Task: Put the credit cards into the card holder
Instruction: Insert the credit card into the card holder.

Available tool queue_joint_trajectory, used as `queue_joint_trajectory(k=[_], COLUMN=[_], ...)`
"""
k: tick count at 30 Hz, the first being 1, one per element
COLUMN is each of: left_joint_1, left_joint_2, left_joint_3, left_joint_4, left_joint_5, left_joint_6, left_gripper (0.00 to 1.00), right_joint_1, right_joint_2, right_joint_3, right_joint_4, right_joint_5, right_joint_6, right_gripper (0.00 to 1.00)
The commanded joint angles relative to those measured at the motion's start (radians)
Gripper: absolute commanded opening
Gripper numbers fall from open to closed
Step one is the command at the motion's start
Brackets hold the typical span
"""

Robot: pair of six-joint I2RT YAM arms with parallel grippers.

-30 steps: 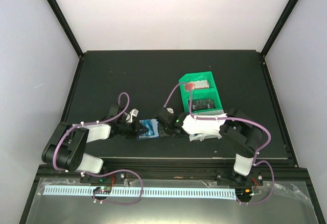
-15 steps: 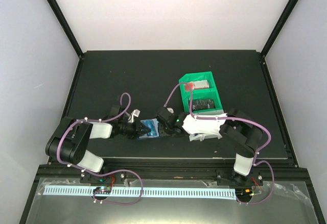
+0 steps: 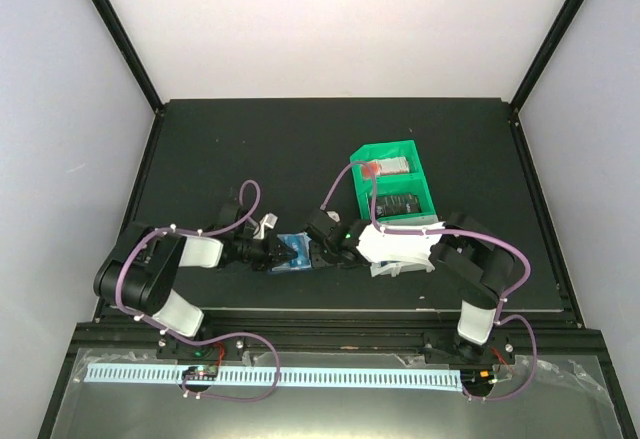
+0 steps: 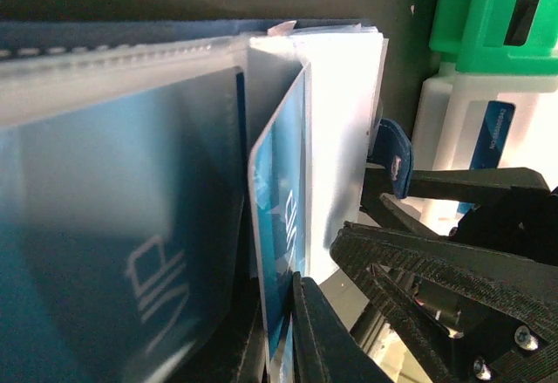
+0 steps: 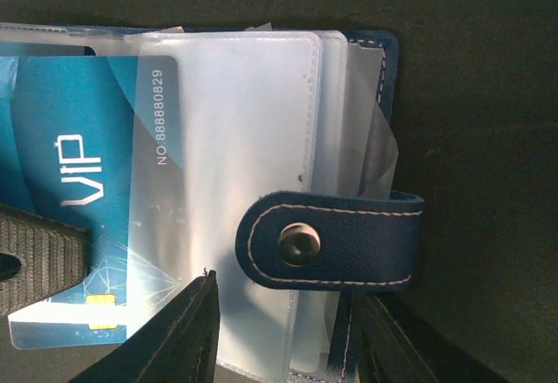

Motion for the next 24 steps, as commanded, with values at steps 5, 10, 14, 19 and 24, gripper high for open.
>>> queue_joint_trajectory(k=[5, 10, 14, 19, 24], left_joint_1=[-0.019, -0.042, -0.07, -0.094, -0.117], left_joint_2=[-0.016, -0.086, -0.172, -0.199, -0.232], left_joint_3=[0.05, 0.086, 0.11, 0.138, 0.142], left_joint_4=[-0.125, -0.246, -0.35, -0.458, -0.491], left_joint_5=[-0.092, -0.164, -0.261, -0.369, -0.454], left_joint_6=[0.13, 0.181, 0.205, 0.218, 0.214], left_gripper=[0.17, 0.3, 0.47, 0.56, 0.57], right_joint_1=[-0.002, -0.002, -0.002, -0.002, -0.002], right_joint_2=[0.026, 0.0, -0.003, -0.009, -0.016], right_joint_3=[-0.004, -0.029, -0.038, -0.056, -0.066], right_joint_4=[0.013, 0.044, 0.064, 0.089, 0.099], right_joint_5=[-0.017, -0.011, -0.024, -0.032, -0.03], right_joint_6=[-0.003, -0.002, -0.003, 0.002, -0.003], right_gripper=[0.44, 0.44, 0.44, 0.43, 0.43])
